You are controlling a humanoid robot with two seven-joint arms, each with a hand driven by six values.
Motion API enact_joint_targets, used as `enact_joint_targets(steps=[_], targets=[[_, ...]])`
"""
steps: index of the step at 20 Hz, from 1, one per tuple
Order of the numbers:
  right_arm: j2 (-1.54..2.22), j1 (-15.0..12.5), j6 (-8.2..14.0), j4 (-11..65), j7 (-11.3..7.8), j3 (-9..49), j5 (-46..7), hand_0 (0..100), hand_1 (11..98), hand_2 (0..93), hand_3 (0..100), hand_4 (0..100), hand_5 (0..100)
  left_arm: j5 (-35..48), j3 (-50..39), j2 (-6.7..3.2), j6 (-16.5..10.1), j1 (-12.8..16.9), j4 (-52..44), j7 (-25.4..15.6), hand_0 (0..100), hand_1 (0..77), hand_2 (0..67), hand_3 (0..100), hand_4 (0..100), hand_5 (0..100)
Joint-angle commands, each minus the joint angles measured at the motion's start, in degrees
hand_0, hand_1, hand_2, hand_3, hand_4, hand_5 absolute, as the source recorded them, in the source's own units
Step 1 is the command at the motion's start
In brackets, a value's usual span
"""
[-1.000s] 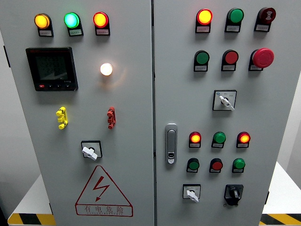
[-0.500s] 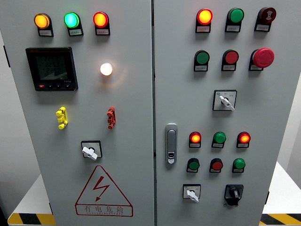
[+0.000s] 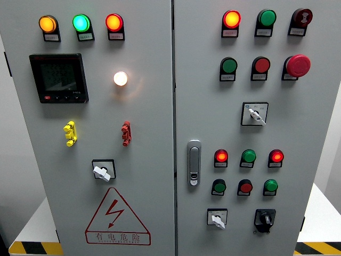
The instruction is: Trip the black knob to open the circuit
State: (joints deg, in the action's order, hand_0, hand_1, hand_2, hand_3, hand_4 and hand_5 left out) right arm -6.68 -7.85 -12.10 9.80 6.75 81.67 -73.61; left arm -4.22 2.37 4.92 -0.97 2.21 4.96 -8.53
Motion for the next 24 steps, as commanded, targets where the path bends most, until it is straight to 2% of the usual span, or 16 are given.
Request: enact_joint_targets(steps=[1,3,4,9,12,14,15,16,17,18,20,22,23,24], targets=[[-0.09,-0.41,-0.12,6.87,-1.29,1.99,-0.49,67,35.7,5.6,27,17,19,0.0,0.01,0.0,0.0,-0.01,-0.04,0.0,0,3.3,12.7,21,7,2],[-0.17,-0.67,-0.12,12.23,-2.26,4.97,-1.01,67,35.9,5.6,27,18,20,0.0,-0.08,0.0,0.0,-0.01,0.05,0.0,0,3.4,12.7,21,7,2],[-0.09,-0.93,-0.12,15.48,-2.96,6.47,-1.71,67,36.2,5.7,28,18,21,0.0,0.01,0.0,0.0,-0.01,-0.04,0.0,0,3.4,12.6,21,7,2],[-0.17,-2.25,-0.12,34.11,-2.71,9.29,-2.86,65,39.4,6.7,32,22,26,0.0,-0.08,0.0,0.0,-0.01,0.05,0.0,0,3.3,12.7,21,7,2],[-0.17,-3.39,0.41,45.79,-2.53,8.6,-2.86,65,40.5,7.4,33,24,29,0.0,0.01,0.0,0.0,-0.01,0.05,0.0,0,3.2,12.7,21,7,2],[-0.17,-5.41,2.24,54.84,-2.97,6.23,-2.68,65,40.7,7.7,34,24,30,0.0,-0.08,0.0,0.0,-0.01,0.05,0.0,0,3.3,12.7,21,7,2],[-0.17,-6.46,4.52,59.06,-3.06,4.48,-2.51,65,40.8,7.7,34,24,30,0.0,0.01,0.0,0.0,-0.01,-0.04,0.0,0,3.3,12.7,21,7,2],[-0.26,-6.65,5.85,60.93,-3.06,3.24,-2.51,65,40.8,7.8,34,24,31,0.0,-0.08,0.0,0.0,-0.01,-0.04,0.0,0,3.3,12.7,21,7,2],[-0.7,-6.65,6.29,62.25,-3.14,2.36,-2.77,65,41.3,8.0,35,25,32,0.0,0.01,0.0,0.0,-0.01,0.05,0.0,0,3.3,12.7,21,7,2],[-0.7,-6.65,6.39,63.31,-3.32,2.27,-2.86,65,41.6,8.0,35,26,34,0.0,0.01,0.0,0.0,-0.01,0.05,0.0,0,3.4,12.7,21,7,2],[-0.44,-6.65,7.26,66.47,-4.2,2.18,-2.95,66,42.5,8.0,36,27,36,0.0,-0.08,0.0,0.0,-0.01,0.05,0.0,0,3.6,12.7,21,7,2],[-0.52,-6.21,9.02,70.69,-4.2,2.18,-5.13,65,43.8,8.0,37,29,41,0.0,-0.08,0.0,0.0,-0.01,0.05,0.0,0,3.5,12.7,21,7,2],[-0.44,-6.03,9.02,71.84,-4.2,2.18,-6.97,65,44.8,8.2,38,30,42,0.0,0.01,0.0,0.0,-0.01,-0.04,0.0,0,3.4,12.7,21,7,2],[-0.61,-5.42,9.11,73.33,-4.2,2.26,-8.9,65,45.1,8.3,38,30,43,0.0,0.01,0.0,0.0,-0.01,-0.04,0.0,0,3.4,12.7,21,7,2]])
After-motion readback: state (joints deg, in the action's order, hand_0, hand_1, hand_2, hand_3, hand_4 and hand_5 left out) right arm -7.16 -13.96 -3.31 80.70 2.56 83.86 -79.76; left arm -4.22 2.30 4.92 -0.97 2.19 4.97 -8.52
